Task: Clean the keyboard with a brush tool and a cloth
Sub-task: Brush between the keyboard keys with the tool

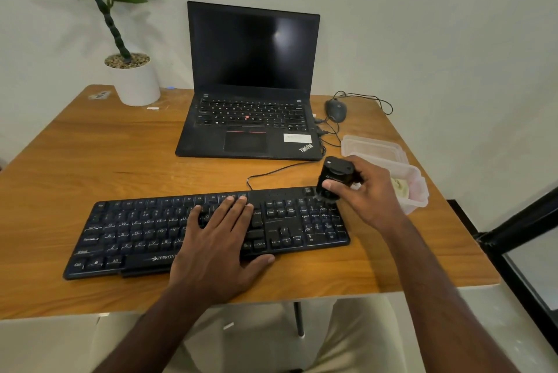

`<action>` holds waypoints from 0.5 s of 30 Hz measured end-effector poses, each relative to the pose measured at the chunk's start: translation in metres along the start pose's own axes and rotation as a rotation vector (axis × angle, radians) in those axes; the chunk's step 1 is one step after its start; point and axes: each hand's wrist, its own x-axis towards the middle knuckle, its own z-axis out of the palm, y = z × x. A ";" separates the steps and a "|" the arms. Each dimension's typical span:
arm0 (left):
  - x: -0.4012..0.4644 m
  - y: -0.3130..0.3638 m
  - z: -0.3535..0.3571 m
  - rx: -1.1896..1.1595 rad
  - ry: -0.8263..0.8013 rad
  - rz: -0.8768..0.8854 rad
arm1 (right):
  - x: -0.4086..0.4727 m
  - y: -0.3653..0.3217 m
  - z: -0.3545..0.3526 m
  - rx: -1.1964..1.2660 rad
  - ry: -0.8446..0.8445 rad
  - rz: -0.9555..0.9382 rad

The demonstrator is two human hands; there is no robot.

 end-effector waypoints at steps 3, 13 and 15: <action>0.000 0.001 0.000 0.003 0.007 0.001 | 0.002 0.000 -0.008 0.003 0.042 -0.034; -0.001 0.001 -0.001 0.005 0.003 0.006 | 0.002 0.010 -0.003 -0.030 0.089 0.000; -0.001 0.001 -0.002 0.005 -0.001 0.004 | 0.000 0.010 -0.003 0.030 0.094 0.003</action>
